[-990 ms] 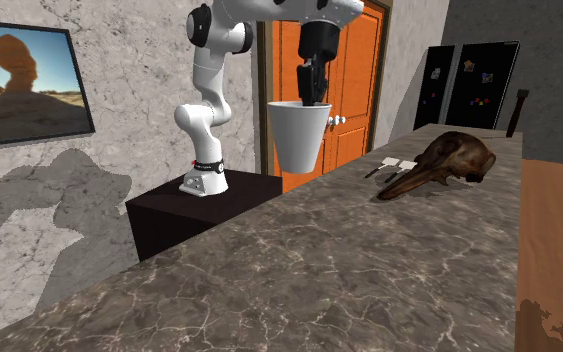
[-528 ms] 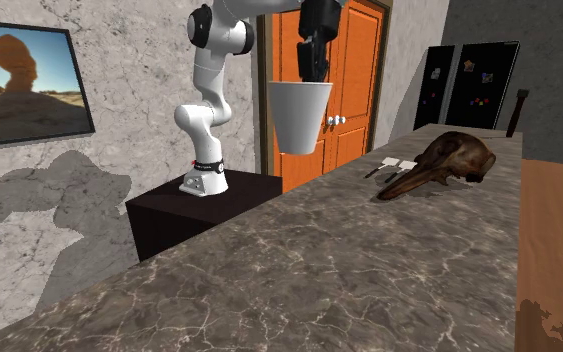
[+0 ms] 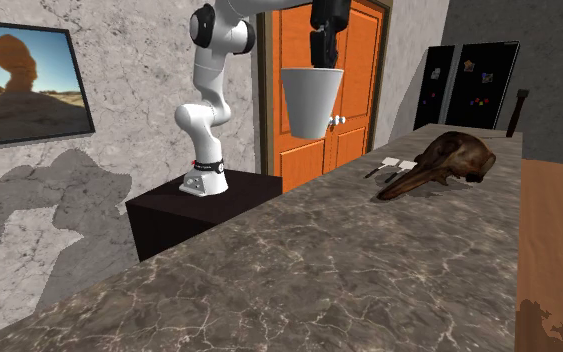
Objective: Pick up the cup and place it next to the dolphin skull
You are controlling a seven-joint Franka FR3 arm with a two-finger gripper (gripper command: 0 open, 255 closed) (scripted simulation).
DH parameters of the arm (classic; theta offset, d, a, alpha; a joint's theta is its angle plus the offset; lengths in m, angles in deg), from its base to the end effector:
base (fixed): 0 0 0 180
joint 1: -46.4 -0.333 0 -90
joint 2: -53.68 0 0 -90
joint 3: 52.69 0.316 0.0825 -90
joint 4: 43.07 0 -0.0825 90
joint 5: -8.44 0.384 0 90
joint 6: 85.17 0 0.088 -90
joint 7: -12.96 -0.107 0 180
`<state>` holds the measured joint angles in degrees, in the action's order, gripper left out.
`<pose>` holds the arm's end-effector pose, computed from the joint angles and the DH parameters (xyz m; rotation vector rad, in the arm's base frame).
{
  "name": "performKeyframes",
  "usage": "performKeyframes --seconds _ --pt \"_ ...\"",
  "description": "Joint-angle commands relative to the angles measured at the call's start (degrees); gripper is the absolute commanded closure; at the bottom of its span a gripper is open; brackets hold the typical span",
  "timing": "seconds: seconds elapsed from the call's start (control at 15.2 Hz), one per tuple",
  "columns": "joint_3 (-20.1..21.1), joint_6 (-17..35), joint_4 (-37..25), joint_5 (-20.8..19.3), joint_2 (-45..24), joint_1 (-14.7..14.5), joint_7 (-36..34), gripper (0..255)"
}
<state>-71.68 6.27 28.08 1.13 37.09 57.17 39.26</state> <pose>0.5663 -0.2990 0.6192 2.9082 -0.0664 -0.0467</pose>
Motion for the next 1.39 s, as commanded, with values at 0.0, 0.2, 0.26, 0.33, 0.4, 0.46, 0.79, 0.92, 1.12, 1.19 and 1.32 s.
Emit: performKeyframes --seconds 0.0,0.2,0.26,0.33,0.4,0.46,0.79,0.92,1.12,1.19,1.32 --pt "0.7 -0.1 1.8 -0.9 1.5 -2.0 -2.6 255" --pt "2.1 -0.7 3.2 -1.8 2.7 -4.8 -6.6 255" --pt "2.6 -0.9 3.5 -2.0 3.0 -5.7 -7.9 255" --pt "3.0 -1.2 3.7 -2.3 3.2 -6.6 -9.1 255" --pt "3.5 -1.5 3.8 -2.5 3.4 -7.5 -10.4 255" --pt "4.0 -1.9 3.8 -2.6 3.5 -8.3 -11.7 255" --pt "6.3 -4.0 2.5 -3.2 2.9 -12.4 -17.8 255" --pt "7.2 -5.0 1.3 -3.2 2.2 -14.0 -20.1 255" --pt "8.7 -7.0 -1.6 -3.3 0.3 -16.6 -23.9 255" --pt "8.7 -6.0 -0.3 -3.3 0.7 -16.6 -24.2 255" --pt "8.7 -4.2 2.2 -3.4 1.3 -16.7 -24.6 255"
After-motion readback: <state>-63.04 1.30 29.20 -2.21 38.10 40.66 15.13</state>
